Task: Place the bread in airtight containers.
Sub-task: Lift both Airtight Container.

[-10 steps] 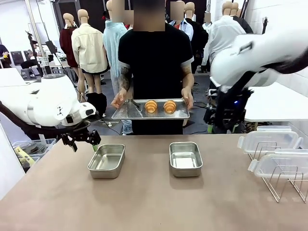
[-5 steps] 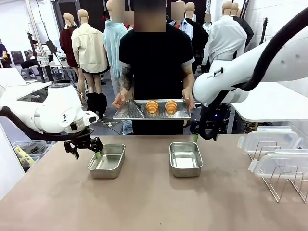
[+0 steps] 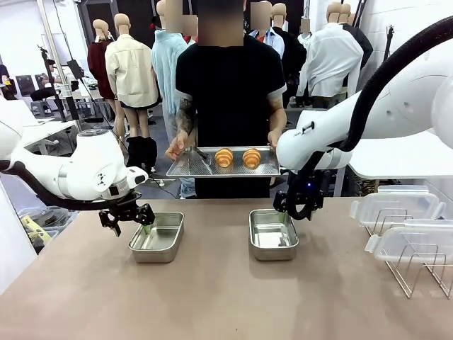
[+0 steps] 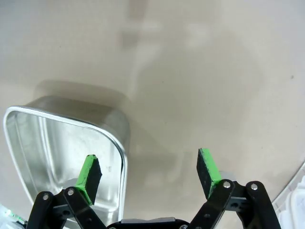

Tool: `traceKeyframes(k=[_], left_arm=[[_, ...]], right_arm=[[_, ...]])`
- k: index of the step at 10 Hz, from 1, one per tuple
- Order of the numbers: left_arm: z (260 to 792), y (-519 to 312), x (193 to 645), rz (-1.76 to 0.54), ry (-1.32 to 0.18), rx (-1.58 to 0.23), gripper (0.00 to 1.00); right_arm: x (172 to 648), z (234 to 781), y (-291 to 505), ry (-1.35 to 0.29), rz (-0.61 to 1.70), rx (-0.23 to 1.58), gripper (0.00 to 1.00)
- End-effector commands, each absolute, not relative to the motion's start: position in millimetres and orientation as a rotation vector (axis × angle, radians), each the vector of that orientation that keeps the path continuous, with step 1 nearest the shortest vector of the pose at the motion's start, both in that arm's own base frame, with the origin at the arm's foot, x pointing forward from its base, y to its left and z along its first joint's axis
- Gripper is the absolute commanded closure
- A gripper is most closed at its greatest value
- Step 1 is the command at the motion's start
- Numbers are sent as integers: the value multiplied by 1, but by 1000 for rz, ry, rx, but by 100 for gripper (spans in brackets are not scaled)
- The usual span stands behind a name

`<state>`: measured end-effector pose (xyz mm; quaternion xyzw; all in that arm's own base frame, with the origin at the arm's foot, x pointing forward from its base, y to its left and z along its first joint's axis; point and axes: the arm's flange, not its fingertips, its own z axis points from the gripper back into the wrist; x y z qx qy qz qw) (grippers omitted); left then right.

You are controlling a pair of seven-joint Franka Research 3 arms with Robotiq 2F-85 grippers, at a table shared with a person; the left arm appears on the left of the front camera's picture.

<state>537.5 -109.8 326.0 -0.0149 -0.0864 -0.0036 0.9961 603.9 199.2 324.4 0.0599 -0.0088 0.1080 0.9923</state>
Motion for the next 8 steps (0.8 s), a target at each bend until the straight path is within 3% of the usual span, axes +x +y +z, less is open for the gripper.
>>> traceKeyframes(k=[1, 5, 6, 7, 8], left_arm=[[327, -116, 536, 21, -183, -4, 0], [320, -116, 537, 52, -141, 10, 0], [319, -117, 535, 53, -140, 28, 0], [319, -117, 534, 52, -147, 29, 3], [322, -118, 531, 43, -149, 17, 23]], right_arm=[[602, 318, 203, -12, 206, 50, 0], [592, 307, 202, 4, 195, 36, 0], [590, 309, 203, -8, 194, 26, 7], [589, 310, 203, -16, 193, 25, 26], [587, 310, 205, -24, 190, 15, 46]])
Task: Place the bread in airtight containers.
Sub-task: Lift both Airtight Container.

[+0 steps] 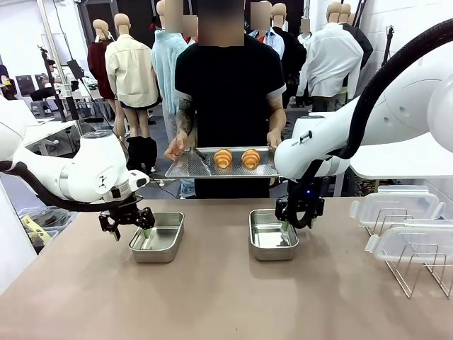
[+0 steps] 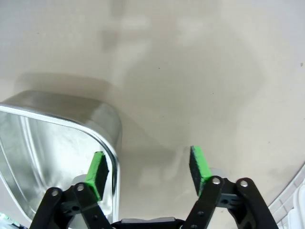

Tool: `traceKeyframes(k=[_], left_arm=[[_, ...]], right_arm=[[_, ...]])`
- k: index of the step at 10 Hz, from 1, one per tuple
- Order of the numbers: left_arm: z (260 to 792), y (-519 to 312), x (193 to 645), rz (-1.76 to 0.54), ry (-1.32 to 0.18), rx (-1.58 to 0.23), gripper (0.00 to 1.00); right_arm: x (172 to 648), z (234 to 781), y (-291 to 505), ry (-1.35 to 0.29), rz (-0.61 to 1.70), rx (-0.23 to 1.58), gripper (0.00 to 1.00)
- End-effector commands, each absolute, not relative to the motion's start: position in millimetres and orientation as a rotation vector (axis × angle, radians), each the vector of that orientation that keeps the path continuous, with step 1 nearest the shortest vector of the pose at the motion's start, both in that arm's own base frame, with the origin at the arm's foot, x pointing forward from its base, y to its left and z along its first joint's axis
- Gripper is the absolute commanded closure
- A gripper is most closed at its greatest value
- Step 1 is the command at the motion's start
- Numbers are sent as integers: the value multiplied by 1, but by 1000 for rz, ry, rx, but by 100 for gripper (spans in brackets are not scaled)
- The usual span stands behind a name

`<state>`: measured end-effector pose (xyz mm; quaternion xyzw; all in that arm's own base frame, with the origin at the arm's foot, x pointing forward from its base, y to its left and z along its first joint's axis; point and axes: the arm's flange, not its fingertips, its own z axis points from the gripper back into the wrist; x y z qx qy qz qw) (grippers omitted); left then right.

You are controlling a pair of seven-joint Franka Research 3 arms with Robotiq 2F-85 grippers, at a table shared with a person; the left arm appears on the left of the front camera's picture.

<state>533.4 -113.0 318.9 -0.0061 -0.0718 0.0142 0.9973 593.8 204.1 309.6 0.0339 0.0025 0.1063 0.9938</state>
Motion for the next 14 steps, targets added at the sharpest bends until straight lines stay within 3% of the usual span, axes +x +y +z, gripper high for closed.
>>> traceKeyframes(k=[1, 3, 4, 14], left_arm=[[324, -118, 530, 27, -139, -10, 42], [325, -119, 528, 25, -141, -17, 82], [325, -120, 527, 25, -142, -19, 100], [333, -120, 519, 117, -131, -67, 100]], right_arm=[[588, 309, 207, -21, 194, 12, 65], [587, 309, 207, -24, 184, 11, 100], [586, 310, 207, -27, 177, 9, 100], [590, 319, 198, 26, 20, 45, 100]])
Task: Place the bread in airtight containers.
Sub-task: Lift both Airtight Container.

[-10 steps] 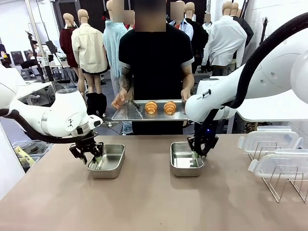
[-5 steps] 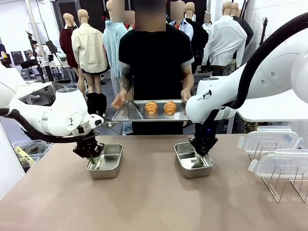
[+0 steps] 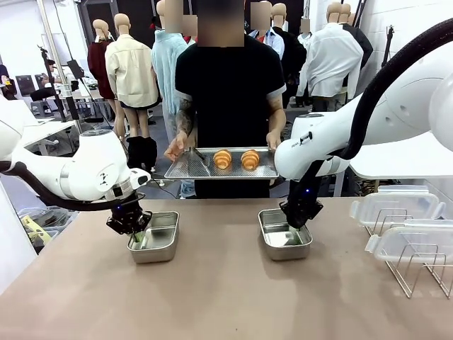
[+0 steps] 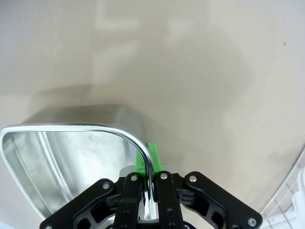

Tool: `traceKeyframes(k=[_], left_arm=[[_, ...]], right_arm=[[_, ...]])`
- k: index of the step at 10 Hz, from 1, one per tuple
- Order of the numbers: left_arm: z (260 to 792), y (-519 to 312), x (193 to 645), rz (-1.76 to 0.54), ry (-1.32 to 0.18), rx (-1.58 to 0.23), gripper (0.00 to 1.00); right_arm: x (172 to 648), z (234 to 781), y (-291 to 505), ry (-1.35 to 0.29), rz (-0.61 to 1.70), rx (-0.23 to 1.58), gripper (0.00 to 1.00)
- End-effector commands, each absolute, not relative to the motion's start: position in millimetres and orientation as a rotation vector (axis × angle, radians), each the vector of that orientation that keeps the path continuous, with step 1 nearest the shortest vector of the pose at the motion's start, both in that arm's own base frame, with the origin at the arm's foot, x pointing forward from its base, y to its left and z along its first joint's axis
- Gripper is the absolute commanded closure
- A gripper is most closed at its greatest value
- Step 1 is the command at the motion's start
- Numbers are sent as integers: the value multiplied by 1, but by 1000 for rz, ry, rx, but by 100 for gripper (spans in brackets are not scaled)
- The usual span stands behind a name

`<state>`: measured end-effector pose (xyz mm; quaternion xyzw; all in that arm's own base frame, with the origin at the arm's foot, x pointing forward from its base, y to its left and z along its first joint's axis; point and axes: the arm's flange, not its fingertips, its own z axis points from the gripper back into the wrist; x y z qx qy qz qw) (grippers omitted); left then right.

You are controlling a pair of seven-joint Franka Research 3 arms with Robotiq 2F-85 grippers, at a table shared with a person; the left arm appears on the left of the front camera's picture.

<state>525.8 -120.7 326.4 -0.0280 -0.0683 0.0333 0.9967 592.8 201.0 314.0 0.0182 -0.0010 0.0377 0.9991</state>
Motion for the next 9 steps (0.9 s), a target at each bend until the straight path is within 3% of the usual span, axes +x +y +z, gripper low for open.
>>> traceKeyframes(k=[1, 2, 9], left_arm=[[335, -119, 518, 90, -148, -45, 100], [326, -121, 526, 67, -137, -56, 100], [326, -121, 526, 67, -137, -56, 100]], right_arm=[[586, 324, 197, 78, 11, 61, 100], [593, 314, 201, -2, 75, 36, 100], [593, 314, 201, -2, 75, 36, 100]])
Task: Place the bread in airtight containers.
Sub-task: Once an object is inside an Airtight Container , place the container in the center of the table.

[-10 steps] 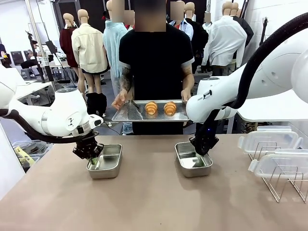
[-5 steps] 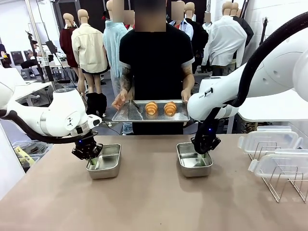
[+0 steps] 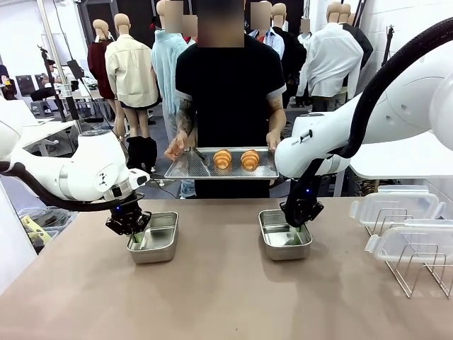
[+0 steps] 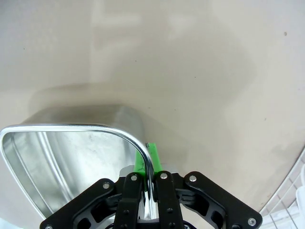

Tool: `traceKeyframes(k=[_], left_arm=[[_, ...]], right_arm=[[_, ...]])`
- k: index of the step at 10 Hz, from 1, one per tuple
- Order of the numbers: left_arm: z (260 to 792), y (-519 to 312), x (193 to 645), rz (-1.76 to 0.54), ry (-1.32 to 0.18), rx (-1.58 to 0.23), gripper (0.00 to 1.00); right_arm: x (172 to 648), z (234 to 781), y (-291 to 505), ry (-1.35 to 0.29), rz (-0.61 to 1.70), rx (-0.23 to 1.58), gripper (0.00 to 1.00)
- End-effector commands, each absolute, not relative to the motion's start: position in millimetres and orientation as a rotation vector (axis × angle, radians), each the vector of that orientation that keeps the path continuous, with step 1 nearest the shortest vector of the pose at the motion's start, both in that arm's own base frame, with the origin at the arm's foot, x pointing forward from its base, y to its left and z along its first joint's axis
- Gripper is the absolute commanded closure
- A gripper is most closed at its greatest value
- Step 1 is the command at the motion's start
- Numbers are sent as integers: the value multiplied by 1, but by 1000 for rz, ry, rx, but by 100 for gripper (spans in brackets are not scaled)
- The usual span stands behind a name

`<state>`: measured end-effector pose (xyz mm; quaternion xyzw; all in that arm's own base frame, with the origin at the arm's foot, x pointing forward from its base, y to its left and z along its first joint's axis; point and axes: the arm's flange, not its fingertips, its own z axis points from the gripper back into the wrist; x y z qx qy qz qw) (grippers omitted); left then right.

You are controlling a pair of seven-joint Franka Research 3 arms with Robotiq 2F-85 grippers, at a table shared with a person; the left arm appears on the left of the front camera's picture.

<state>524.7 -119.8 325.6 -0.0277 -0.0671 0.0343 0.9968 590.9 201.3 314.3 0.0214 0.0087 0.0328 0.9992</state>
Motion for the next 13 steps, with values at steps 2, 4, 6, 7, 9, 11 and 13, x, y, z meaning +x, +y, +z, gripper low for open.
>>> traceKeyframes(k=[2, 4, 6, 7, 9, 11, 13], left_arm=[[326, -121, 526, 67, -137, -56, 100], [326, -121, 526, 67, -137, -56, 100], [326, -121, 526, 67, -137, -56, 100], [326, -120, 525, 69, -134, -55, 100], [364, -152, 504, -18, -196, -27, 100], [398, -163, 506, -57, -221, -9, 100], [428, -168, 510, -59, -221, 22, 100]], right_arm=[[593, 314, 201, -2, 75, 36, 100], [593, 314, 201, -2, 75, 36, 100], [593, 314, 201, -2, 75, 36, 100], [591, 314, 201, 18, 66, 43, 100], [552, 367, 200, -82, 78, 108, 100], [544, 402, 198, -110, 121, 158, 100], [546, 430, 191, -125, 58, 192, 100]])
